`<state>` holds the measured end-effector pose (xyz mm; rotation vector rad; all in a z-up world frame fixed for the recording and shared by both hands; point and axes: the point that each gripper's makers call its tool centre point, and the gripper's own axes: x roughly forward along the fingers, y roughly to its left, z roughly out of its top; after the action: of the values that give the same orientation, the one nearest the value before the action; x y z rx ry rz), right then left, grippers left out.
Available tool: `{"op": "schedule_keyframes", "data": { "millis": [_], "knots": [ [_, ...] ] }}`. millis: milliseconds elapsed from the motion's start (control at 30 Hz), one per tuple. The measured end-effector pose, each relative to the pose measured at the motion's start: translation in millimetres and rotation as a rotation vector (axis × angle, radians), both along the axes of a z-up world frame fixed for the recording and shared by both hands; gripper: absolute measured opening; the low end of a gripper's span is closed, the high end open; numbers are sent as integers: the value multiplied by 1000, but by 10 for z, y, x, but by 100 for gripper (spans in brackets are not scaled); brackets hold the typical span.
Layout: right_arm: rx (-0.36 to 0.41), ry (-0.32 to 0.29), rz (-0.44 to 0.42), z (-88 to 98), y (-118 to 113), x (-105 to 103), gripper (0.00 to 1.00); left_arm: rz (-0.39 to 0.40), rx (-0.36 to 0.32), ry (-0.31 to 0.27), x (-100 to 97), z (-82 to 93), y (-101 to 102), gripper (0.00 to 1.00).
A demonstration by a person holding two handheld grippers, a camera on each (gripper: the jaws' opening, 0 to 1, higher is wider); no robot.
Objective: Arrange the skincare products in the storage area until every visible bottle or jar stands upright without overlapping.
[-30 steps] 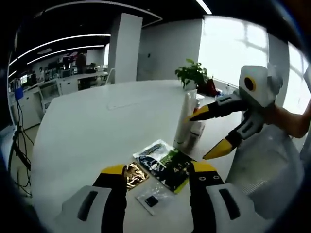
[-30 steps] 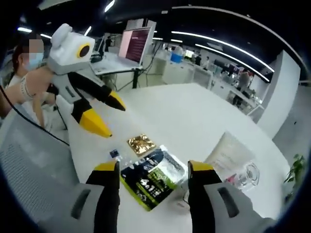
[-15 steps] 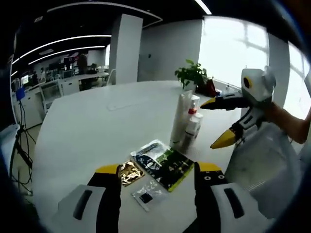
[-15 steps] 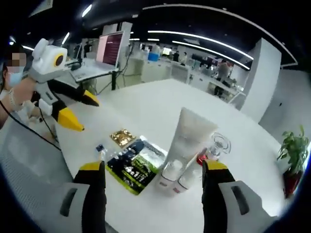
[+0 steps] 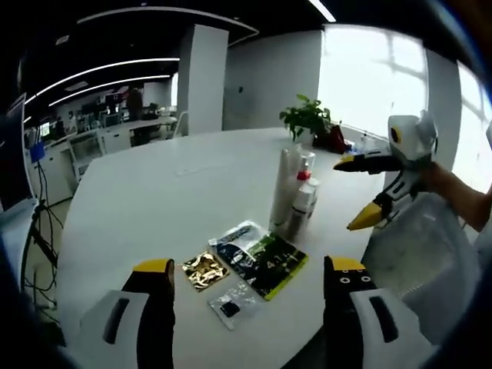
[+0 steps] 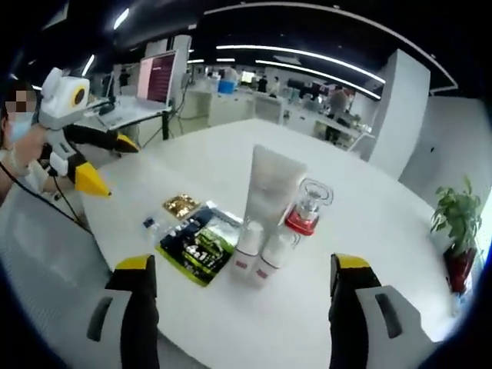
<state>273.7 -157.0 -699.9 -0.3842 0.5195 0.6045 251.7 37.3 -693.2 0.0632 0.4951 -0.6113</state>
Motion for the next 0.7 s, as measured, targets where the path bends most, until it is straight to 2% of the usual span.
{"op": "schedule_keyframes", "data": {
  "millis": [67,233,500,567,600,633,700],
  "knots": [
    [3,9,-2,-22,-31,-34,98,6,-10,0,-12,3,-2,76],
    [10,14,-7,-58,-68,-94,99,18,12,14,-60,-41,10,90],
    [20,3,-20,-86,-99,-112,100,-6,21,31,-183,-94,-63,97],
    [46,1,-13,-97,-66,-118,100,-2,18,53,-213,-125,-66,99],
    [59,7,-8,-108,-50,-129,100,-3,19,60,-232,-133,-64,99],
    [80,38,-11,-144,-35,-158,100,-2,19,58,-243,-134,-64,99],
    [65,51,-7,-178,-47,-172,100,0,17,66,-268,-156,-64,99]
  ]
}}
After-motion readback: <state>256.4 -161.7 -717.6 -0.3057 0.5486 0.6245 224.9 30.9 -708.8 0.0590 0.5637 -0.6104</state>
